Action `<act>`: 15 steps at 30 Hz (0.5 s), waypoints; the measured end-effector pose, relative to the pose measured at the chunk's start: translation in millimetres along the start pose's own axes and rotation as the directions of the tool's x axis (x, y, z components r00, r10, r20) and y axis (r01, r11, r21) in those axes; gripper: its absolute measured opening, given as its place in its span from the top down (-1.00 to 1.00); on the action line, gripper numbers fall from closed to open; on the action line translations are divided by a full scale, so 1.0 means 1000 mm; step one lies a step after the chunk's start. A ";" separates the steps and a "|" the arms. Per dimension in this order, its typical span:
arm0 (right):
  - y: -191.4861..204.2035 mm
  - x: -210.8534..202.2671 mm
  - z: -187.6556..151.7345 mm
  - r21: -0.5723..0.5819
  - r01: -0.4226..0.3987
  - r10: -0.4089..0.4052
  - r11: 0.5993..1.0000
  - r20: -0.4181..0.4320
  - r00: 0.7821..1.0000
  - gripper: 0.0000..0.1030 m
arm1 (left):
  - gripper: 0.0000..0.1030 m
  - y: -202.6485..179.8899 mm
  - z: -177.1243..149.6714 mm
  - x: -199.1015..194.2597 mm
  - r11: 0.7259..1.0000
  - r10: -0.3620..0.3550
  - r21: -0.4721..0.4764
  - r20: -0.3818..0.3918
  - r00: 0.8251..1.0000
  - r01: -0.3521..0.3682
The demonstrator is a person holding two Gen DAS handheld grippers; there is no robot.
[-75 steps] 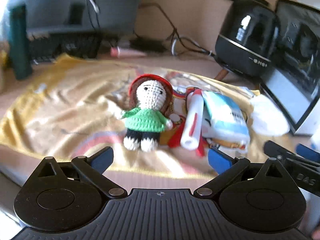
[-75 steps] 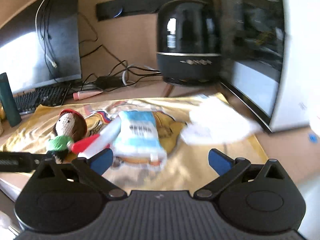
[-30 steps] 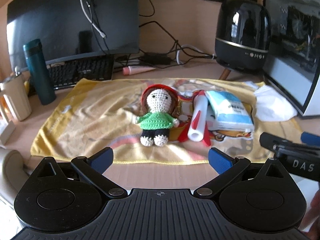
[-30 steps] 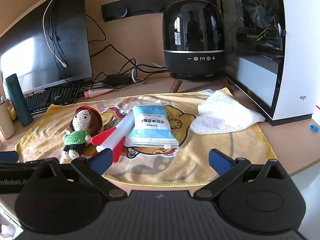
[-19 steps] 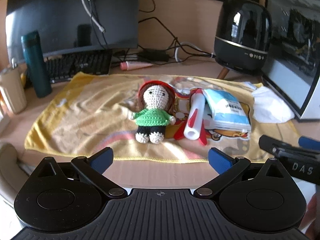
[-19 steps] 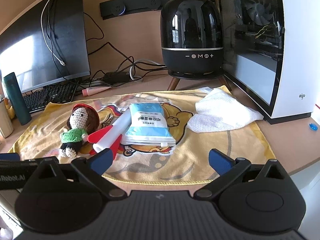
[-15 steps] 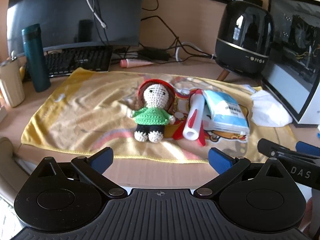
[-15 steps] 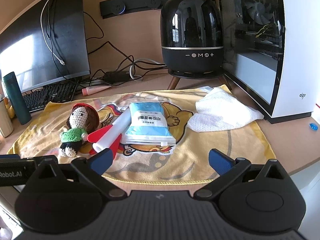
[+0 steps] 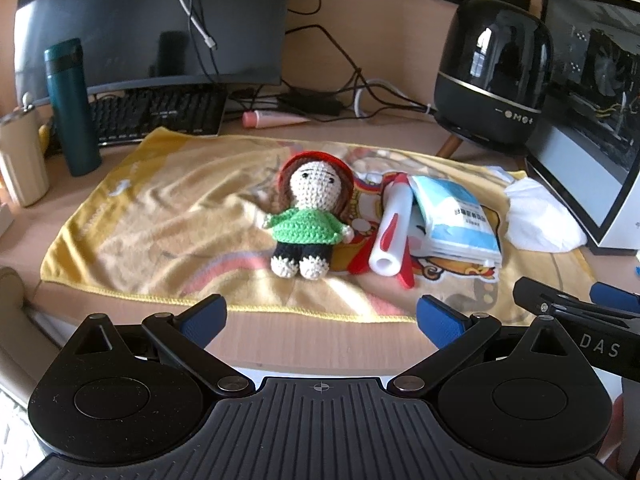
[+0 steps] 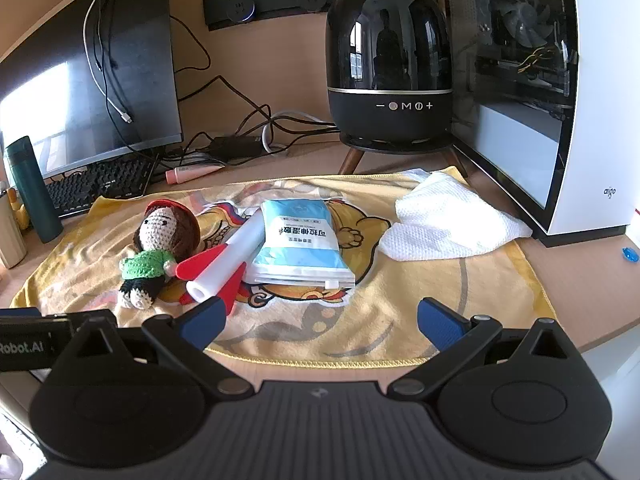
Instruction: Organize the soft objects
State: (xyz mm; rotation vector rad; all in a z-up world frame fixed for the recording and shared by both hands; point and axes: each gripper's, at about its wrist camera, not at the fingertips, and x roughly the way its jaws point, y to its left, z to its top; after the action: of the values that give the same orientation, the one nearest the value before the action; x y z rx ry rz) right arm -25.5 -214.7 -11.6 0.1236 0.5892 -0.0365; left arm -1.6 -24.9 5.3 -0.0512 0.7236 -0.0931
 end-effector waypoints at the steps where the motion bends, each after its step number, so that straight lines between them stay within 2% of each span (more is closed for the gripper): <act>1: 0.000 0.000 0.000 -0.001 0.001 -0.001 1.000 0.000 1.000 -1.00 | -1.00 -0.001 0.000 0.000 1.000 0.000 0.001 0.002 1.000 0.000; 15: -0.004 0.003 0.001 0.006 0.007 -0.007 1.000 -0.001 1.000 -1.00 | -1.00 -0.006 0.002 0.002 1.000 0.004 0.015 -0.002 1.000 -0.004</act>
State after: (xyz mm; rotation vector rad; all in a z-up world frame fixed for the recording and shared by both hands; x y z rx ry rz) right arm -22.6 -219.0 -12.8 0.1274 0.5908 -0.0451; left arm 0.8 -30.6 6.2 -0.0351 0.7245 -0.0944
